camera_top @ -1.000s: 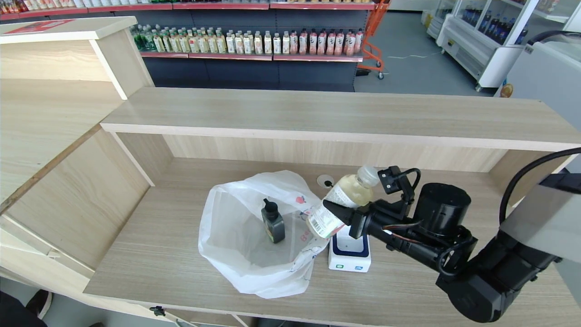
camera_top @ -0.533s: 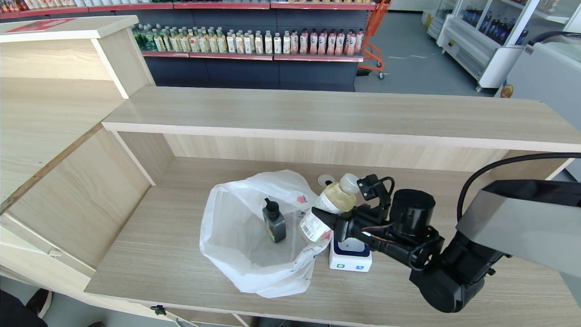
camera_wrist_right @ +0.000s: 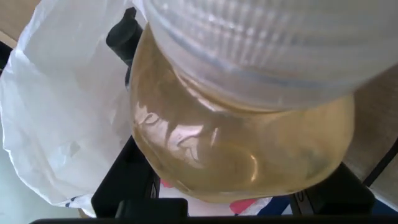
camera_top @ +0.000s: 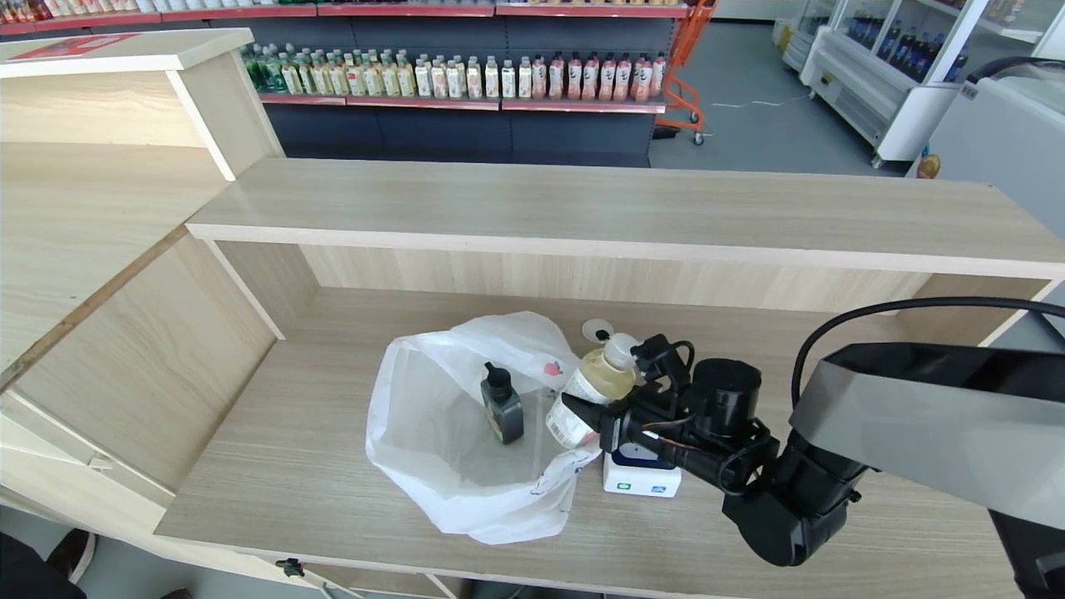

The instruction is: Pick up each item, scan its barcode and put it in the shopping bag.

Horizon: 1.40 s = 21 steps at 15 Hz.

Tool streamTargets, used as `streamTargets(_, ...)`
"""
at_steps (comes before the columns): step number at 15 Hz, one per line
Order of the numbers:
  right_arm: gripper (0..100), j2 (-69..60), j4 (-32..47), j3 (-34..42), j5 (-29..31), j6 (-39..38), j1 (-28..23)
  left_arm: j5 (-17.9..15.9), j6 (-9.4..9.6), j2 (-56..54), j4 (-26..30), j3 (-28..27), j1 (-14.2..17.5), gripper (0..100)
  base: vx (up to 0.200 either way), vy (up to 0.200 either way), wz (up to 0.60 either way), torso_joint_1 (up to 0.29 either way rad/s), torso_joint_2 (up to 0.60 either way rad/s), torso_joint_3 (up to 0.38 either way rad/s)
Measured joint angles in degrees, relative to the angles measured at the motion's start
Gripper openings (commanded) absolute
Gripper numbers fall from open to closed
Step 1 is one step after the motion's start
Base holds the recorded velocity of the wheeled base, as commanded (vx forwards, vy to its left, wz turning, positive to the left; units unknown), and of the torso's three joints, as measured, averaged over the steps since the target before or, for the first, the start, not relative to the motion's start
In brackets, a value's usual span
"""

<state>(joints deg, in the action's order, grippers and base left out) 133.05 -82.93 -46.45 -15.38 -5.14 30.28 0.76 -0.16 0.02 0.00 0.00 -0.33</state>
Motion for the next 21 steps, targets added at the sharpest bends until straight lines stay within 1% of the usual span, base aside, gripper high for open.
streamTargets(3,0,1.63,0.09,-1.23,-0.07,5.24,-0.07,0.00,0.00,0.00,0.00,0.00,0.06,100,0.000,0.000,0.00,0.000,0.00,0.000)
streamTargets(4,100,2.12,0.13,-2.21,-0.16,5.85,0.01,0.00,0.00,0.00,0.00,0.00,0.06,100,0.000,0.000,0.00,0.000,0.00,0.000)
streamTargets(8,100,2.90,1.45,-4.44,-0.93,5.68,0.37,0.00,0.00,0.00,0.00,0.00,0.06,100,0.000,0.000,0.00,0.000,0.00,0.000)
streamTargets(10,100,2.58,2.30,-4.60,-0.89,4.22,0.34,0.00,0.00,0.00,0.00,0.00,0.02,100,0.000,0.000,0.00,0.000,0.00,0.000)
streamTargets(16,100,-3.74,3.28,-3.68,-0.82,-8.86,-0.16,0.02,0.00,0.00,0.02,0.00,0.00,100,0.000,0.000,0.00,0.000,0.00,0.000)
streamTargets(19,100,-11.24,5.12,0.34,-0.76,-10.13,-0.99,0.02,0.00,0.00,0.00,0.00,0.02,100,0.000,0.000,0.00,0.000,0.00,0.000)
streamTargets(21,100,-18.52,5.72,6.18,-0.76,-10.24,-1.89,0.00,0.00,0.00,0.00,0.00,0.02,100,0.000,0.000,0.00,0.000,0.00,0.000)
